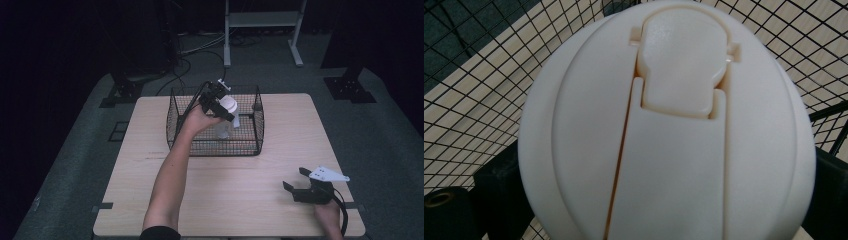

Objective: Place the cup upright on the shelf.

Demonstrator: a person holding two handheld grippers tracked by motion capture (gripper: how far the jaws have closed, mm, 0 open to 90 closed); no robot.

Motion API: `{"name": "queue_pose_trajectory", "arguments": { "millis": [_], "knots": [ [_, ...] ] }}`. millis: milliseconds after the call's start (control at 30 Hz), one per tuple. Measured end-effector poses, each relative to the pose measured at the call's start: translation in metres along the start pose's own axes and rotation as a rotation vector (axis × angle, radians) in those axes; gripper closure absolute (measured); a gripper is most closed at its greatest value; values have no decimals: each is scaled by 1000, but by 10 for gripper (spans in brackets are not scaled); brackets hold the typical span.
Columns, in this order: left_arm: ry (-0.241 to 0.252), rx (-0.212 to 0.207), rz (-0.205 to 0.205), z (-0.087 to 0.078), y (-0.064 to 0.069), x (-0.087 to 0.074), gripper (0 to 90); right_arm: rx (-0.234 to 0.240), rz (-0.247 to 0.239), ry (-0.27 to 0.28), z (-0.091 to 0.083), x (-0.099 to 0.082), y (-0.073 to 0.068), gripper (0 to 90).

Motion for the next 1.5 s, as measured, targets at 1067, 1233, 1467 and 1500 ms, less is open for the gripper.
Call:
{"name": "queue_pose_trajectory", "arguments": {
  "millis": [1067,1233,1467,1500],
  "knots": [
    [100,19,4,-31,-5,3,11,0,-4,-7,0,0,-1,129],
    [105,49,22,-40,-5,1,11,-2,-4,-6,1,0,-1,129],
    [109,64,8,-52,-13,-12,11,-5,-4,-6,0,0,-1,129],
    [115,65,1,-53,-13,-14,11,-6,-4,-5,0,0,-1,129]
  ]
}}
Point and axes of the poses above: each handheld gripper's, and its own axes: z roughly forward along the jaws, x roughly out of its top, y roughly to its right, the point moved 7 cm from there along z, roughly forward along the jaws, and after that the axes turned 12 degrees about x, right-handed, at the moved point
